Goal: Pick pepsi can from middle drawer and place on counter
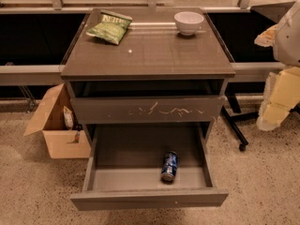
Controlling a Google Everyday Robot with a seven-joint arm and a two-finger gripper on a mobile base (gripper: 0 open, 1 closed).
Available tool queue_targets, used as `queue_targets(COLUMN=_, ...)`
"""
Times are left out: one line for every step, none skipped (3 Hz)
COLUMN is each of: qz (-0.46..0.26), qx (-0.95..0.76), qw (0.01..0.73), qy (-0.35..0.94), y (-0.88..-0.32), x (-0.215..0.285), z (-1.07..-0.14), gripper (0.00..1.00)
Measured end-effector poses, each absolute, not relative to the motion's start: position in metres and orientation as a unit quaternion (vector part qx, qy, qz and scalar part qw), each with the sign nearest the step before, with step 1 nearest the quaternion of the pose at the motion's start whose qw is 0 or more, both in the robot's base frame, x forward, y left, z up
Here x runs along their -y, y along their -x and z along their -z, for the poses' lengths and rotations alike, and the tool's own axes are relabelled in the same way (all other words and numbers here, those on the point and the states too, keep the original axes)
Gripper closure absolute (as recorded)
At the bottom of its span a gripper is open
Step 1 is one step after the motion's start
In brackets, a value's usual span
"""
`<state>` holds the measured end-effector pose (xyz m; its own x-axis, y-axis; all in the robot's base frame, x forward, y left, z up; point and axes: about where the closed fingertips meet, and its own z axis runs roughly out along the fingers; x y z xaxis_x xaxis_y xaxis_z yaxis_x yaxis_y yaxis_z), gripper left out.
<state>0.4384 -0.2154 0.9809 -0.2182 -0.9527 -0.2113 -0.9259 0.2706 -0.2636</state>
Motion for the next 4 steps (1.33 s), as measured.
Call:
queue_targets(qz=0.04, qx=-0.779, qw=0.167, qy=0.603, y=-0.438, x=0.215, z=-0.981, gripper=0.0)
queue_targets(qz=0.039, qx=-0.761, qw=0.169, qy=0.625, y=-0.442, x=0.212, z=-0.974, gripper=0.0)
queue_targets(qz=0.017, qx=-0.72, qw=0.163, qy=0.675, y=-0.457, x=0.197, z=-0.938, gripper=0.0)
queue_targets(qz=-0.014, qx=-0.672, qw=0.156, qy=0.724, y=-0.468, x=0.182, z=-0.902, gripper=0.0)
